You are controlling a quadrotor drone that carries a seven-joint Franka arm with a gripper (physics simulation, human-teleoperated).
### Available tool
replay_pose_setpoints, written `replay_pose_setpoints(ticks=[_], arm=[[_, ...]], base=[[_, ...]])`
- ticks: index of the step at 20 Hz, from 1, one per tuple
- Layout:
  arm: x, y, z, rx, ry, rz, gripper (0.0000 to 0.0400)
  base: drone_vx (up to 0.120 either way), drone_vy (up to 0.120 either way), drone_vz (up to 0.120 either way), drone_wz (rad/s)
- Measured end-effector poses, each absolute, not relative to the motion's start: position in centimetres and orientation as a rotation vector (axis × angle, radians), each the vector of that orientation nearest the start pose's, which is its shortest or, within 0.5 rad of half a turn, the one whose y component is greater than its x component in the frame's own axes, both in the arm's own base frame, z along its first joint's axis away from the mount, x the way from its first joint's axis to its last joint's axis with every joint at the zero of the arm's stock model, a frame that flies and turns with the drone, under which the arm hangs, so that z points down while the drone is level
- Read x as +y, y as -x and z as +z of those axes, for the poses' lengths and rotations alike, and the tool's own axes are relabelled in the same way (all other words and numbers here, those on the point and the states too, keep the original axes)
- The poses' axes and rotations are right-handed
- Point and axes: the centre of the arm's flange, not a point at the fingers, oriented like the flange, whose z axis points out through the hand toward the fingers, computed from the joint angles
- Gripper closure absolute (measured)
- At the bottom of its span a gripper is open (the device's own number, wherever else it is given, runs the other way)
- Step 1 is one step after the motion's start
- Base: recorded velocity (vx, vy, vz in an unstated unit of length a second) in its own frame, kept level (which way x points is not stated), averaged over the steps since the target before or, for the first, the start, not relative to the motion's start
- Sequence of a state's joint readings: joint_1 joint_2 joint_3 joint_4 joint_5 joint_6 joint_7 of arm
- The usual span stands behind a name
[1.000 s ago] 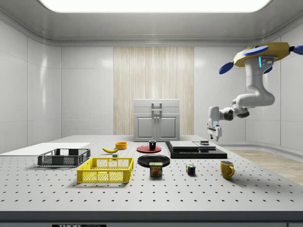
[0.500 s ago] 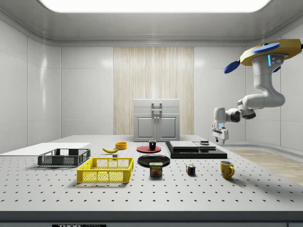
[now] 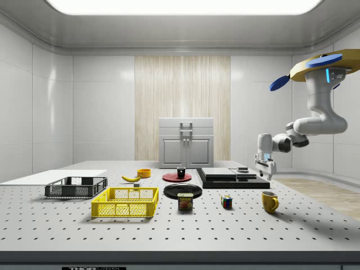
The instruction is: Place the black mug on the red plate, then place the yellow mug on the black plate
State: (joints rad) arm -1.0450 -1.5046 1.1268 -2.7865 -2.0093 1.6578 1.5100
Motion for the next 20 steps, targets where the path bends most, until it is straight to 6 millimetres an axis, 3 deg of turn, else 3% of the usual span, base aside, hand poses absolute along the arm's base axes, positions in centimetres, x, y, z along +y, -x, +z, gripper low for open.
replay_pose_setpoints(ticks=[3,15,20], arm=[[5.41,-30.68,56.47,-0.002,-0.001,0.786,0.0],[5.41,-30.68,56.47,-0.002,-0.001,0.786,0.0],[5.4,-30.68,57.35,-0.002,-0.001,0.786,0.0]], base=[[0.0,0.093,0.0,0.0],[0.0,0.0,-0.12,0.0],[0.0,0.0,0.0,0.0]])
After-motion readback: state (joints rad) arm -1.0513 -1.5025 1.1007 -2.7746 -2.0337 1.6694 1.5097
